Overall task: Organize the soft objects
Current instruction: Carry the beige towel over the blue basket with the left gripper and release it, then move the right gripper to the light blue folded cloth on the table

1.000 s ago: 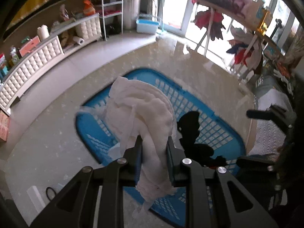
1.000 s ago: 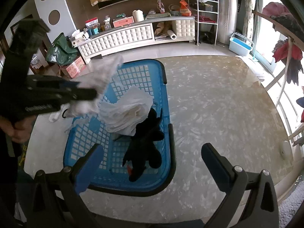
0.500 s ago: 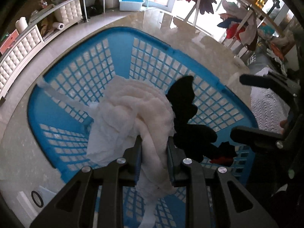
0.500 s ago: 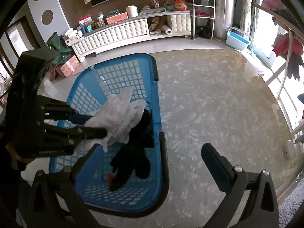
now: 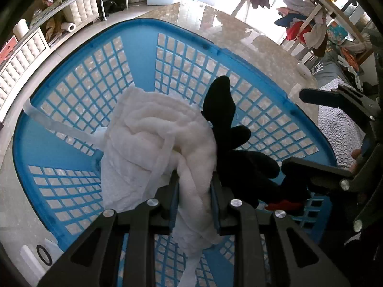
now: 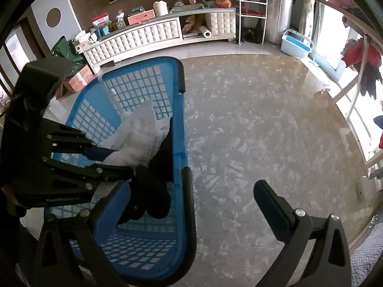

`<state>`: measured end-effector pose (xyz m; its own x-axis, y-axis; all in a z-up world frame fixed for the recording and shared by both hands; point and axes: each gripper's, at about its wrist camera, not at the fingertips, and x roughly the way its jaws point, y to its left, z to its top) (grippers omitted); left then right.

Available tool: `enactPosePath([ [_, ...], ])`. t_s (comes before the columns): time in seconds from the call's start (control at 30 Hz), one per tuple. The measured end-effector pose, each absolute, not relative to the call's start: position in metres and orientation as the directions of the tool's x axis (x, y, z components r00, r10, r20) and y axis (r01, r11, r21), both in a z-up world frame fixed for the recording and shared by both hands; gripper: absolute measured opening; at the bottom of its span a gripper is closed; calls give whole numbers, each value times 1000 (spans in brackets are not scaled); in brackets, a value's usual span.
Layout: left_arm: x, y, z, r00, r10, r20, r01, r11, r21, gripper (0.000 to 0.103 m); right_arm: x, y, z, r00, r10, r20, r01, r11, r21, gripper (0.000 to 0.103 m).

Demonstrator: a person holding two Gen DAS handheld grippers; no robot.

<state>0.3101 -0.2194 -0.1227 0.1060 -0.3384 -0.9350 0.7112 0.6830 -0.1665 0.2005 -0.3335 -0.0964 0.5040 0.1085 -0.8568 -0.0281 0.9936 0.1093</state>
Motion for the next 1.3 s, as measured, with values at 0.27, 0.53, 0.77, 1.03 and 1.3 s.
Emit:
enactPosePath([
  [0.27,312,-224,-125,133,-314,-940,707,695,-132,29,199,-333,-97,498,128,-858,-44,992,122,103],
  [0.53,299,-217,-105,226,-311,-923,709,702,-63,58,196,-338,-95,502,124,-856,-29,992,126,103],
  [0.77,279,-204,-68,334,-307,-891,694,720,12,82,188,-331,-79,522,149,-840,-48,988,145,103],
  [1.03,239,-170,-22,404,-318,-857,658,752,31,84,173,-310,-48,567,174,-805,-92,985,148,103],
  [1.3,209,-109,6,489,-287,-824,547,837,33,89,154,-284,-22,609,200,-768,-139,980,145,103],
])
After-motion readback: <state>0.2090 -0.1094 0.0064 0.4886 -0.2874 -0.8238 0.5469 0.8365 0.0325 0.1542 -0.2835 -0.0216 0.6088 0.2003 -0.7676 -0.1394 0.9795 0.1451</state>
